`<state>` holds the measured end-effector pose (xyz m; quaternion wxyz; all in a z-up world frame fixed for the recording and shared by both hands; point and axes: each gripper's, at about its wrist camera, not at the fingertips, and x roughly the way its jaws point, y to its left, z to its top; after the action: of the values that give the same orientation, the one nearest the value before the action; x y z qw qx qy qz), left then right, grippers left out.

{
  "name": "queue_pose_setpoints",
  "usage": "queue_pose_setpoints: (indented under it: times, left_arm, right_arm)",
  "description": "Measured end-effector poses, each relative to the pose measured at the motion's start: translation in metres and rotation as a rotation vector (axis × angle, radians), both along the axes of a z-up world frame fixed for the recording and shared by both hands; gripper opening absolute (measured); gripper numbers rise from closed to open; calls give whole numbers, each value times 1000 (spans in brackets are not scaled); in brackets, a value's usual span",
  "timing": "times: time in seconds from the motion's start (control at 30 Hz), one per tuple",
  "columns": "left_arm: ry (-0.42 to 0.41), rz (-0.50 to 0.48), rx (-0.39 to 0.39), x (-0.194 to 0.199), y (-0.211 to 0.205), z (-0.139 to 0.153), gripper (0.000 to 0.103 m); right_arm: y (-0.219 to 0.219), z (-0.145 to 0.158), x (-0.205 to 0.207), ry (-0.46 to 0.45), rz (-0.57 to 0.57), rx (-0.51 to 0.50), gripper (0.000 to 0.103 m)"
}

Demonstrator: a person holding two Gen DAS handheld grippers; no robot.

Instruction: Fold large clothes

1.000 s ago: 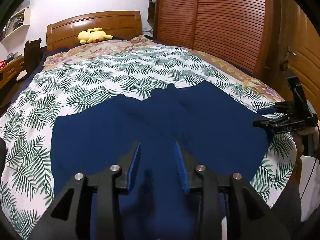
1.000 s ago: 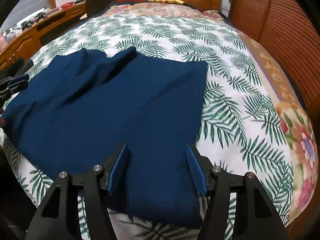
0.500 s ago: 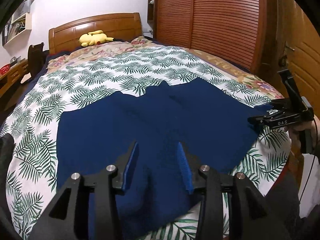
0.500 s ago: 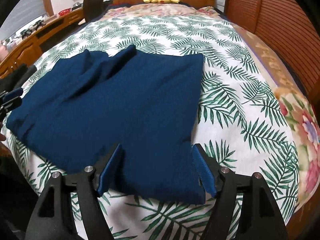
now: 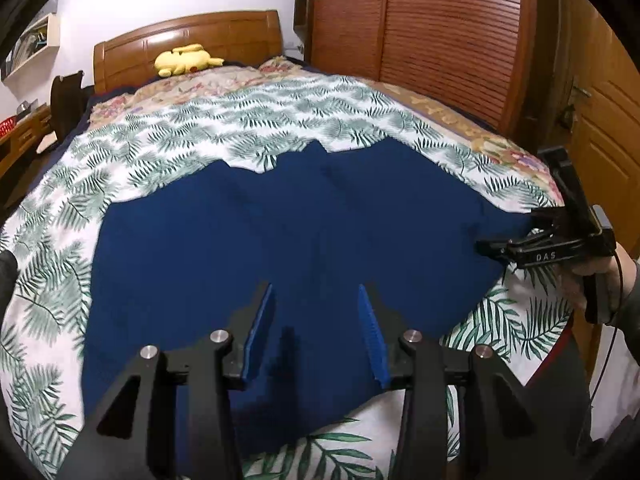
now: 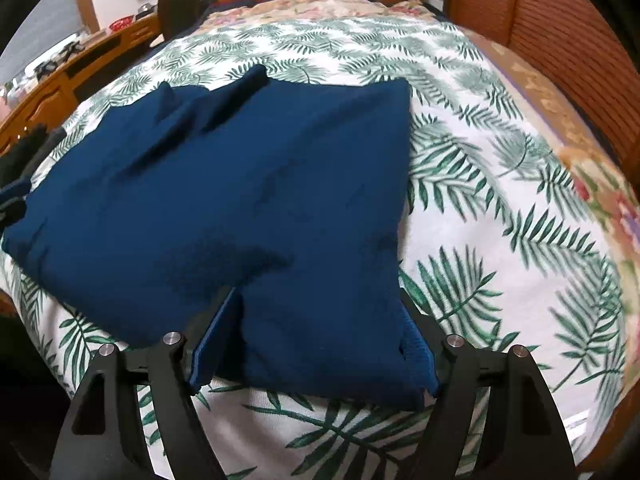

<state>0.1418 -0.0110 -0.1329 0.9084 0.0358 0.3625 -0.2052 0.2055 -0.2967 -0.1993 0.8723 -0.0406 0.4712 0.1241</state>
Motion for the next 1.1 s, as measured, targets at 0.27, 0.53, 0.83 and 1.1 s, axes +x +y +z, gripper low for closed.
queue_pose_setpoints:
  times: [0.27, 0.53, 0.83, 1.1]
  left_arm:
    - [91, -14, 48, 3, -17, -30, 42]
    - [120, -6, 19, 8, -17, -38, 44]
    - [119, -8, 22, 9, -16, -37, 44]
    - [133, -17, -43, 5, -9, -28, 44]
  right_arm:
    - [-1, -2, -7, -32, 20, 61, 69]
    - [-3, -3, -7, -12, 20, 125, 51]
    - [5, 32, -7, -47, 59, 205, 20]
    - [25, 68, -8, -132, 83, 198, 19]
